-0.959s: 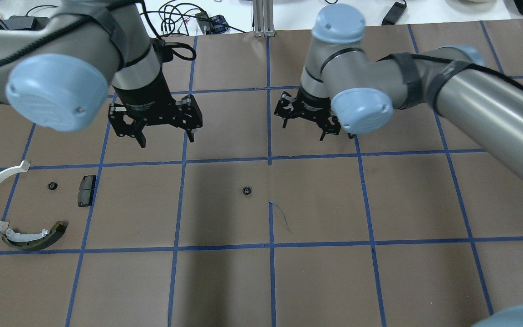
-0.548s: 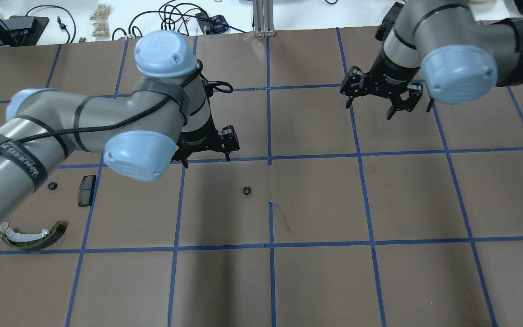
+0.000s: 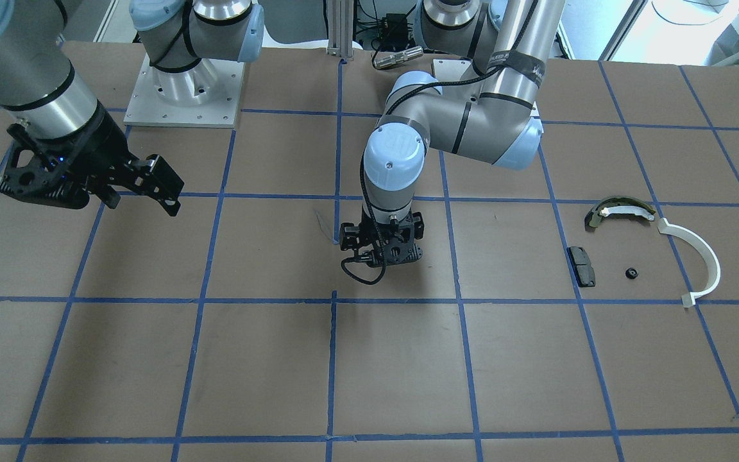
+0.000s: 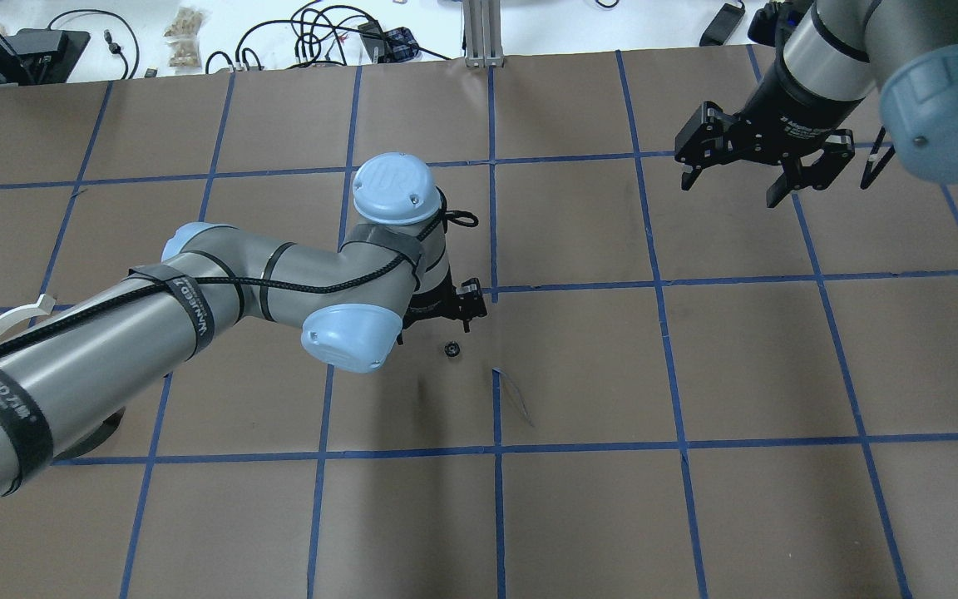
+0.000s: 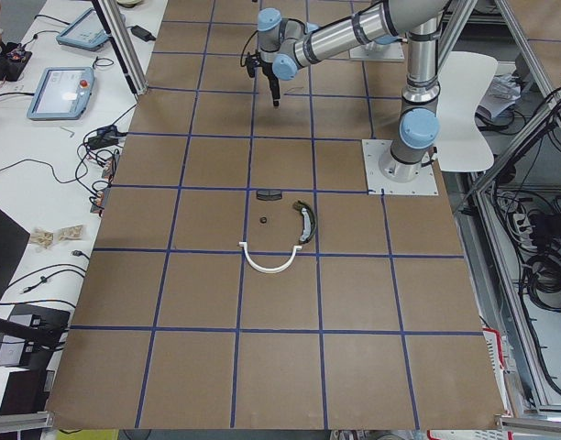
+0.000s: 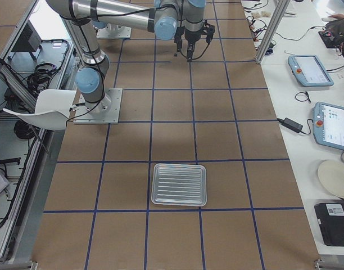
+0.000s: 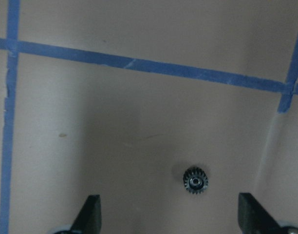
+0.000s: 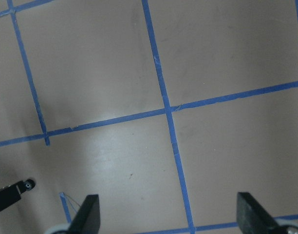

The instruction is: Place bearing gear from tray to pile

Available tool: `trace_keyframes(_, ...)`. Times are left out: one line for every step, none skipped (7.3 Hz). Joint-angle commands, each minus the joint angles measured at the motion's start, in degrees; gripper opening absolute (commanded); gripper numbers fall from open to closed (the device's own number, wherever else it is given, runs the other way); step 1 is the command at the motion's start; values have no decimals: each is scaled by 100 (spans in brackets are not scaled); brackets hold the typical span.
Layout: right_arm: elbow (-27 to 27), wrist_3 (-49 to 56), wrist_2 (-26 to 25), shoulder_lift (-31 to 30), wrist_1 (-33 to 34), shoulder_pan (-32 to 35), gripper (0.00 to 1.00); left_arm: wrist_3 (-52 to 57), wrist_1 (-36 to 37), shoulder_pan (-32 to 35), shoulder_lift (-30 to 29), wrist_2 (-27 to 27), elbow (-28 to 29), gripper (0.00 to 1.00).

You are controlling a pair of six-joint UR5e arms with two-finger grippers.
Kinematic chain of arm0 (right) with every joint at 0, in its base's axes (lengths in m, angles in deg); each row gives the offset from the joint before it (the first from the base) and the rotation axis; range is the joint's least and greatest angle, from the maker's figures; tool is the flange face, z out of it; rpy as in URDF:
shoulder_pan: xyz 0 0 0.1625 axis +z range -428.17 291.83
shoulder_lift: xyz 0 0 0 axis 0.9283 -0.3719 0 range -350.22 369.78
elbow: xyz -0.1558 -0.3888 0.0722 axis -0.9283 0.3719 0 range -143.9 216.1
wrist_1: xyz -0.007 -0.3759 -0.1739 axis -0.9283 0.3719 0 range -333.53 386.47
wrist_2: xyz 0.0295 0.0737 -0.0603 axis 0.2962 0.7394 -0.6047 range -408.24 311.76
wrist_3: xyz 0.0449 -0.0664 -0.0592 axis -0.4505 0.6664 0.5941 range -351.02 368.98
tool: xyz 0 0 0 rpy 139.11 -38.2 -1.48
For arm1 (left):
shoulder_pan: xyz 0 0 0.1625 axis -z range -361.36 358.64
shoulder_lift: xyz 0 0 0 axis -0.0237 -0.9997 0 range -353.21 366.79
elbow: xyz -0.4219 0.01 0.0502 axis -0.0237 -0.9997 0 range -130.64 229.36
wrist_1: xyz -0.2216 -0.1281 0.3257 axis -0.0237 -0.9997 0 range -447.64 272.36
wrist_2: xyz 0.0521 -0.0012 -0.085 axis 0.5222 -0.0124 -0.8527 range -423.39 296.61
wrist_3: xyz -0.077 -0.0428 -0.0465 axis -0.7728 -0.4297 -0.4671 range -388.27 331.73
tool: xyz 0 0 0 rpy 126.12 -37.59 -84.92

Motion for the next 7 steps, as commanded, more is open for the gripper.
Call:
trace_keyframes(-27,174,-51,-236,-325,13,100,-90,152,103,-255,-5,-14,99)
trace_keyframes(-27,175,-130,-289,-386,13,100,-99,153,129,-334,-5,-5,82)
trace_keyframes(-36,175,-113,-263,-395,30,100,-56,170,130,-352,4,3,60)
trace_keyframes(-36,166,-139,-289,-404,30,100,-21,205,130,-370,-5,21,28)
trace_keyframes(-36,201,-278,-280,-535,21,100,-20,205,130,-352,-5,30,2)
trace_keyframes(-45,436,-349,-280,-605,30,100,-20,197,130,-317,-14,38,0)
trace_keyframes(-2,430,-341,-280,-597,30,100,-20,197,130,-300,-14,47,0)
